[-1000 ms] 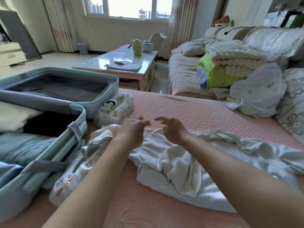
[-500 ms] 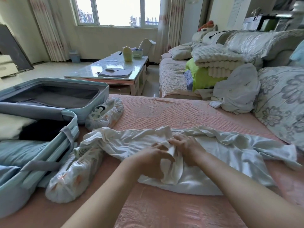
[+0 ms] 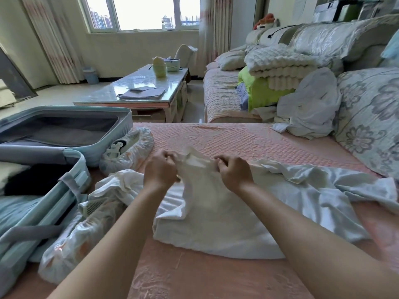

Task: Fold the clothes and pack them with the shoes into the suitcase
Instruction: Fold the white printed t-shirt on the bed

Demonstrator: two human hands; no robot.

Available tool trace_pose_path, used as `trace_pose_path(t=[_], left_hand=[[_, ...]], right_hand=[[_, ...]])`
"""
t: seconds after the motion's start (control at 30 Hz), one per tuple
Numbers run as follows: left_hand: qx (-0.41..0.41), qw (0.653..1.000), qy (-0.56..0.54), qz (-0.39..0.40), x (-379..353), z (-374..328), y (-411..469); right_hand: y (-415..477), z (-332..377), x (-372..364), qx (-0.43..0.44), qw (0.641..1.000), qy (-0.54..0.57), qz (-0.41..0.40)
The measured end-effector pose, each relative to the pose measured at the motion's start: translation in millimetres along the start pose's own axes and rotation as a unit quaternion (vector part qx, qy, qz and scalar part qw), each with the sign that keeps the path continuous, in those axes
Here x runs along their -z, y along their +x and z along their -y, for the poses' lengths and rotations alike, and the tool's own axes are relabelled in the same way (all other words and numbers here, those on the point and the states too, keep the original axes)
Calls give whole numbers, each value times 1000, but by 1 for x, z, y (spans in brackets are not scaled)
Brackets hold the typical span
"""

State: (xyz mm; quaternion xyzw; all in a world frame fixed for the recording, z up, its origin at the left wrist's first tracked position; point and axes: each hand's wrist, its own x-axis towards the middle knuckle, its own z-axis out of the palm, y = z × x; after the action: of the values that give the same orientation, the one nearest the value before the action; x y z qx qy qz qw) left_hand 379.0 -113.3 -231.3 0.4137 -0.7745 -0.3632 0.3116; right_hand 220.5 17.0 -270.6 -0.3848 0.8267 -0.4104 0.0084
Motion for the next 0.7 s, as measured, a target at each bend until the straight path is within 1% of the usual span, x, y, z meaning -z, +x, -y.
trace_pose_path(t=[0.03, 0.07, 0.1, 0.17, 0.2, 0.23, 0.27, 0.3, 0.33, 0.37, 0.4, 0.43, 0.5, 0.53, 0.57, 0.6, 0.63, 0.67, 0.7], left_hand=[[26, 1000, -2, -4, 2, 4, 7], [43, 999, 19, -4, 2, 10, 10], [41, 998, 41, -14, 2, 17, 12], [-16, 999, 44, -11, 3, 24, 6], [-67, 996, 53, 8, 2, 27, 2], [-110, 988, 98, 54, -1, 31, -1], [-137, 965, 193, 116, -3, 34, -6], [-143, 928, 300, 171, -5, 38, -10], [-131, 884, 394, 213, -4, 43, -12], [-114, 852, 456, 231, -2, 47, -14], [-101, 836, 486, 234, 2, 52, -16], [-97, 835, 493, 226, 6, 56, -18], [-111, 853, 473, 191, 13, 60, -26], [-114, 872, 445, 171, 17, 59, -32], [-104, 898, 401, 150, 21, 57, -39], [-88, 923, 354, 126, 26, 53, -46], [-63, 940, 318, 108, 31, 52, -53], [-35, 946, 304, 105, 35, 49, -59], [-10, 944, 309, 112, 39, 49, -67]], right_hand=[[0, 4, -4, -13, 999, 39, 33], [-2, 5, -8, -15, 996, 53, 77], [-4, 4, -12, -1, 993, 30, 111], [-11, -3, -18, 58, 986, -77, 139], [-14, -6, -23, 90, 977, -125, 146], [-17, -8, -26, 115, 968, -155, 160], [-18, -10, -30, 126, 960, -173, 182], [-18, -11, -34, 123, 951, -192, 209], [-19, -12, -39, 113, 941, -214, 235], [-19, -12, -42, 101, 931, -238, 259], [-20, -11, -43, 94, 921, -258, 275], [-22, -8, -42, 89, 915, -272, 283], [-29, -1, -37, 82, 912, -281, 288], [-34, 4, -34, 82, 912, -282, 287], [-39, 8, -30, 88, 912, -284, 283], [-46, 12, -27, 96, 912, -286, 279], [-53, 16, -24, 105, 913, -284, 276], [-60, 20, -20, 112, 914, -279, 273], [-68, 24, -15, 118, 915, -273, 272]])
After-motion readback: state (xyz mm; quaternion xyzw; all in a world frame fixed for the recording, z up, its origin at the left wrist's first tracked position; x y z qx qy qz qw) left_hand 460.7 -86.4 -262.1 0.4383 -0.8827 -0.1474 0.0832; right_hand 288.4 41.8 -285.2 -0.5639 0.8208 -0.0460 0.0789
